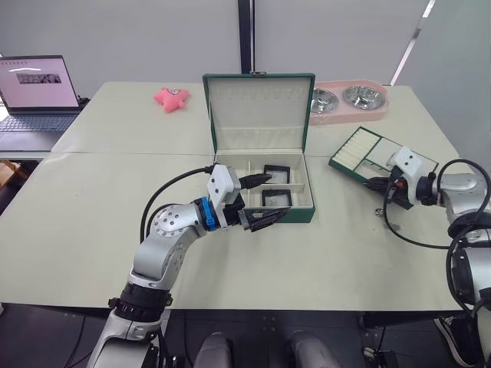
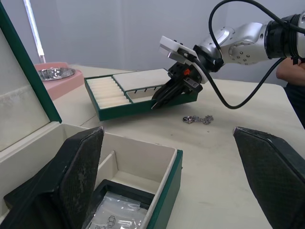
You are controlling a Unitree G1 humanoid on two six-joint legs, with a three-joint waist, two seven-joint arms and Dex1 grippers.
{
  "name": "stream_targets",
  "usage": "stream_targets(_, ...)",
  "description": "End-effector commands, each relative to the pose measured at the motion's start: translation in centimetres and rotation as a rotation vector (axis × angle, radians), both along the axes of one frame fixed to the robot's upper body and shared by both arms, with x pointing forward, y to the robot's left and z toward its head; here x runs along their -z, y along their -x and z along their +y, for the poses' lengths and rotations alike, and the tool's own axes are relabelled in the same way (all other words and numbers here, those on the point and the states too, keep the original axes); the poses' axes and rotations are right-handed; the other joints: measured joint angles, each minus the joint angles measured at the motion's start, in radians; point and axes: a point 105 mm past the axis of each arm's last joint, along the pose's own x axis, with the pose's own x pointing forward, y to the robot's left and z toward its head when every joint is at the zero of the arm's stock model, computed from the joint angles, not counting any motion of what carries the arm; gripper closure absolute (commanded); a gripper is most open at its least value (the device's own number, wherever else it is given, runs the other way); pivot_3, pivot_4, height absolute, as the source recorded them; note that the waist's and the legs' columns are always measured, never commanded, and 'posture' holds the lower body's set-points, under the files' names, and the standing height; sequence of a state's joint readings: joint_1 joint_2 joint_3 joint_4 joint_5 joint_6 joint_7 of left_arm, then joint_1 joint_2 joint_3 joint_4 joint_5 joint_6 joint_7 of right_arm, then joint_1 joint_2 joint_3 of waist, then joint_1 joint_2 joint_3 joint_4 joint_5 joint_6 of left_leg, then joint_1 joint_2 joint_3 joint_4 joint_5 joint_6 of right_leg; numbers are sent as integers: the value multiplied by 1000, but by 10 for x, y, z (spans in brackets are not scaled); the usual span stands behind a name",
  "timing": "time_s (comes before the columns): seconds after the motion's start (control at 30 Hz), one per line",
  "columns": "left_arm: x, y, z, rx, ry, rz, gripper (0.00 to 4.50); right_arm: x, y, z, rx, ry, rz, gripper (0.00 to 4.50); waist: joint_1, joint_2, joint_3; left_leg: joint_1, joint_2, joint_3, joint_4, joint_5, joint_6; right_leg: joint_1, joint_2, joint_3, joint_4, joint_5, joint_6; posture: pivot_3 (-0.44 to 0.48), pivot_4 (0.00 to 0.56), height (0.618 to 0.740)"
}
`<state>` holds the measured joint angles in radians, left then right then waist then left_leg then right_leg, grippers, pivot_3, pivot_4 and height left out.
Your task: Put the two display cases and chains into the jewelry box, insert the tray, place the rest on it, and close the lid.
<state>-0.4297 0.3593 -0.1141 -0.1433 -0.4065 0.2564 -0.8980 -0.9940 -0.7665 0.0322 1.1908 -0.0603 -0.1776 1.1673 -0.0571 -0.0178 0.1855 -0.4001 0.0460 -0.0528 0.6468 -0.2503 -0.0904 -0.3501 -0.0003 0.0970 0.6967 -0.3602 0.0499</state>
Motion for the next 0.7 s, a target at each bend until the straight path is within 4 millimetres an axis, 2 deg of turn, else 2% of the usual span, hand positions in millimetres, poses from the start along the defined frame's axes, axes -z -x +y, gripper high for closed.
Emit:
stream_targets(0.03,-9,2,-1,2,10,-44,0,-27,5,-5,-43,8,-71,4458,0,0,0,0,0,0,0,0,0,0,0,0,0,0,0,0,150,740)
stream_targets(0.27,-7,1,5,-18,10,-41,0,-41,32,4,-124,-15,-61,4458,1,0,0,0,0,0,0,0,0,0,0,0,0,0,0,0,150,740)
stream_targets(0.4,-3,1,14,-53,1,-39,0,-50,67,14,-166,-24,-7,4458,10,1,0,-1,0,-1,0,0,0,0,0,0,0,0,0,0,150,740)
stream_targets(0.53,1,6,26,-86,2,-22,0,-58,98,40,-238,-30,28,4458,7,1,0,-1,0,-1,0,-1,1,0,0,0,0,0,0,0,150,740)
stream_targets(0.7,7,11,46,-151,-2,-5,0,-64,116,72,-321,-44,38,4458,6,1,0,0,1,-2,0,-2,4,0,1,-1,1,0,0,0,150,740)
